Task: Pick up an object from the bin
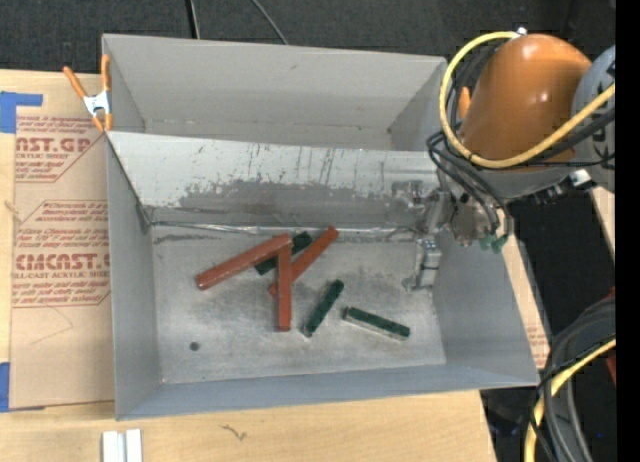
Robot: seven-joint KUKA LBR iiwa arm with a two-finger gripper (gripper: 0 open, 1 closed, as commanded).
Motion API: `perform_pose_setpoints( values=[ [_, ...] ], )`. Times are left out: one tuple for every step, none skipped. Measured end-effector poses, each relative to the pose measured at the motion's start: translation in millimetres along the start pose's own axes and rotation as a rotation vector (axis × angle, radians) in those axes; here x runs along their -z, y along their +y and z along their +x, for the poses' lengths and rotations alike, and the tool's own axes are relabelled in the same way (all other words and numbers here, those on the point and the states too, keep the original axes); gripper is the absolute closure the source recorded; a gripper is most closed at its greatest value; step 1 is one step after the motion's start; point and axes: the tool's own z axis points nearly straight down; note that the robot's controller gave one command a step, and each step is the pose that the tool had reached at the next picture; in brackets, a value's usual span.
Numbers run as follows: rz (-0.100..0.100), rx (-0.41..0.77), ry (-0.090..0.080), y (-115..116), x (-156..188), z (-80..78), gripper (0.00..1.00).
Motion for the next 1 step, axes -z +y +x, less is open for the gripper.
perform_pose_setpoints(
  values=[
    [0.000, -0.233, 0.009, 16.0, -80.9, 50.2, 0.00]
  ],
)
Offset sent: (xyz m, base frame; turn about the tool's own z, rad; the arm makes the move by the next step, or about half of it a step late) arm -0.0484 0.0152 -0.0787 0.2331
